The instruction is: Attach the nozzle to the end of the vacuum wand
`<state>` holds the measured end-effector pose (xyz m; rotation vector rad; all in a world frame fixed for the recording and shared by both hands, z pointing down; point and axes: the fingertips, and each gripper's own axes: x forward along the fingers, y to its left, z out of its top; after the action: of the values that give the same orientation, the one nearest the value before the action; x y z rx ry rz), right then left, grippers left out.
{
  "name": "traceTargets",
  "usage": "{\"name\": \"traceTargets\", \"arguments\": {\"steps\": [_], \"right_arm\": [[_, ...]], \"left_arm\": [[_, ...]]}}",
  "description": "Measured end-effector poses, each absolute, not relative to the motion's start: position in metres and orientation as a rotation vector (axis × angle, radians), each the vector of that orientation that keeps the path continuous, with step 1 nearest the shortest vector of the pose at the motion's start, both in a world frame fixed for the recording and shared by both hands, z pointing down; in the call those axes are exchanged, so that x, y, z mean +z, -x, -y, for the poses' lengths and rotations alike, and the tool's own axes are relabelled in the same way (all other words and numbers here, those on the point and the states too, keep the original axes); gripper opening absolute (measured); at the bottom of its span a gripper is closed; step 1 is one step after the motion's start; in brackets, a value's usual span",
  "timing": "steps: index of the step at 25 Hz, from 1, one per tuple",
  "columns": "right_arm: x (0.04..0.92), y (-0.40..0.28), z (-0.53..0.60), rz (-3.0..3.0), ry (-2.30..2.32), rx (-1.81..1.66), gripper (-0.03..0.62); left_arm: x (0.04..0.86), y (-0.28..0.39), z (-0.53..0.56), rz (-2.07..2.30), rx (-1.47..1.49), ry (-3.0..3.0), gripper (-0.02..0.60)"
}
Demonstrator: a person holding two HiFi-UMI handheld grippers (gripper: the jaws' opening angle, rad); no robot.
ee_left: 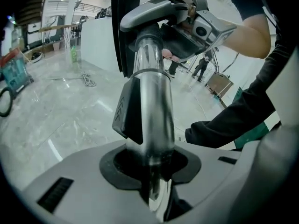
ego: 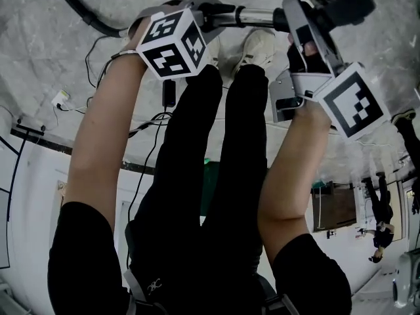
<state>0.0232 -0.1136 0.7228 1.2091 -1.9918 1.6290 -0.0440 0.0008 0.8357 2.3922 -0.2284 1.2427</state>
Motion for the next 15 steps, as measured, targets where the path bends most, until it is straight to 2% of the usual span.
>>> {"name": "traceTargets", "arguments": {"steps": [5, 8, 11, 13, 15], "right_arm": [[0.717, -0.005, 0.121, 2.243, -0.747, 1.726, 0.178], [0.716, -0.021, 0.132, 2.203, -1.032, 1.821, 0.176], [0.720, -0.040, 0.143, 2.089, -1.414, 1.755, 0.176], [0.717, -0.036, 0.143, 2.126, -1.366, 1.729, 0.176], [0.712, -0.022, 0.142, 2.244, -1.122, 1.729, 0.176]], "left_arm": [[0.832, 0.042, 0.006, 0.181, 1.151, -2.418, 0.123], [0.826, 0.036, 0.013, 0.215, 1.116, -2.409, 0.123], [0.829, 0.027, 0.025, 0.265, 1.145, -2.402, 0.123], [0.826, 0.025, 0.024, 0.245, 1.130, -2.401, 0.123], [0.824, 0.028, 0.020, 0.199, 1.113, -2.399, 0.123]]}}
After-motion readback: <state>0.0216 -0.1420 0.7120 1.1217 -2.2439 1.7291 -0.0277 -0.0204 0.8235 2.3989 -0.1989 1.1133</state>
